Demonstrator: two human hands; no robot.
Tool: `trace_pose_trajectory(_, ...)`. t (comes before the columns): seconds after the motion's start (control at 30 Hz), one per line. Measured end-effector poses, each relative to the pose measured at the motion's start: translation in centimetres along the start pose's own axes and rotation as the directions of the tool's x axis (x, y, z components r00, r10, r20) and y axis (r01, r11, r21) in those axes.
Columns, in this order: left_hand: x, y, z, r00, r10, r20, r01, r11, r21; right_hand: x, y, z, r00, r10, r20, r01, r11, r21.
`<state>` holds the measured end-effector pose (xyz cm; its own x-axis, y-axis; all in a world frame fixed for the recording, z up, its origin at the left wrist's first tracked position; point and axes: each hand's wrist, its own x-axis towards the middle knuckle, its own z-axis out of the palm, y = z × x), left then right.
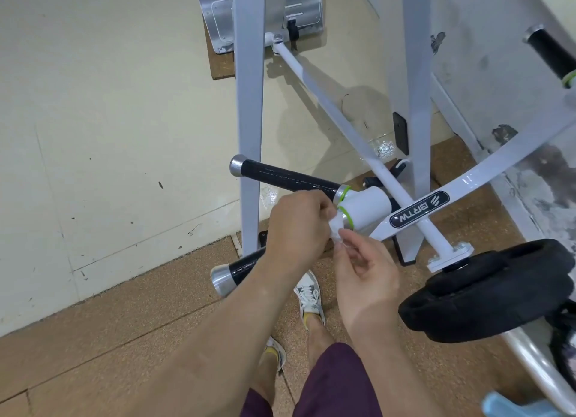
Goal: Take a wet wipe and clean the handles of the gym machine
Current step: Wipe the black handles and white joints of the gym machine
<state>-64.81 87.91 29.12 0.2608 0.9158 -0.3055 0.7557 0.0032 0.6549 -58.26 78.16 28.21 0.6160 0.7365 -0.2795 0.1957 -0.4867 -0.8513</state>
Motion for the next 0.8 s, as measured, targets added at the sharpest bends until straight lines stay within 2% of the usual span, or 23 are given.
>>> trace_pose_trajectory(0.1,1.8,-0.3,-0.3,0.982,-0.155,0.109,0.166,0.982,-0.095,0.3,-0.7,-0.3,0.994,-0.043,0.101,0.051,0.996,-0.078)
trace_pose_trajectory(0.17,2.1,-0.3,-0.8,0.976,-0.149,0.156,0.167,0.980,-0.109,0.5,-0.9,-0.5,0.984,-0.038,0.173,0.055,0.994,-0.096)
trace_pose_trajectory(0.27,0.0,-0.1,-0.9,0.981,0.037,0.191,-0.039,0.999,0.004,0.5,-0.8,-1.0,0.982,0.028,0.186,-0.025,1.000,-0.018)
trace_pose_trajectory(0.37,-2.5,-0.6,0.2,0.963,0.264,0.058,-0.269,0.954,0.128,0.6,-0.4,-1.3,0.971,0.199,0.133,-0.219,0.963,0.155)
trace_pose_trajectory(0.43,-2.3,-0.9,0.8,0.953,0.303,-0.029,-0.293,0.939,0.178,0.7,-0.3,-1.4,0.948,0.280,0.153,-0.311,0.917,0.251)
trace_pose_trajectory(0.57,-0.5,0.1,1.0,0.990,0.139,-0.032,-0.127,0.961,0.246,1.0,-0.3,-1.3,0.932,0.305,0.196,-0.354,0.881,0.314)
trace_pose_trajectory(0.63,0.9,0.6,0.8,0.998,-0.053,0.021,0.047,0.975,0.215,1.1,-0.4,-1.3,0.925,0.328,0.194,-0.377,0.862,0.338)
trace_pose_trajectory(0.7,2.8,0.6,0.5,0.960,-0.240,0.147,0.218,0.964,0.151,1.1,-0.5,-1.3,0.920,0.339,0.195,-0.387,0.860,0.333)
trace_pose_trajectory(0.77,4.0,0.7,0.1,0.925,-0.275,0.261,0.249,0.960,0.129,1.1,-0.4,-1.4,0.918,0.344,0.199,-0.393,0.857,0.332)
trace_pose_trajectory(0.8,3.9,0.7,0.0,0.932,-0.237,0.273,0.206,0.969,0.140,1.2,-0.3,-1.5,0.918,0.345,0.197,-0.394,0.857,0.332)
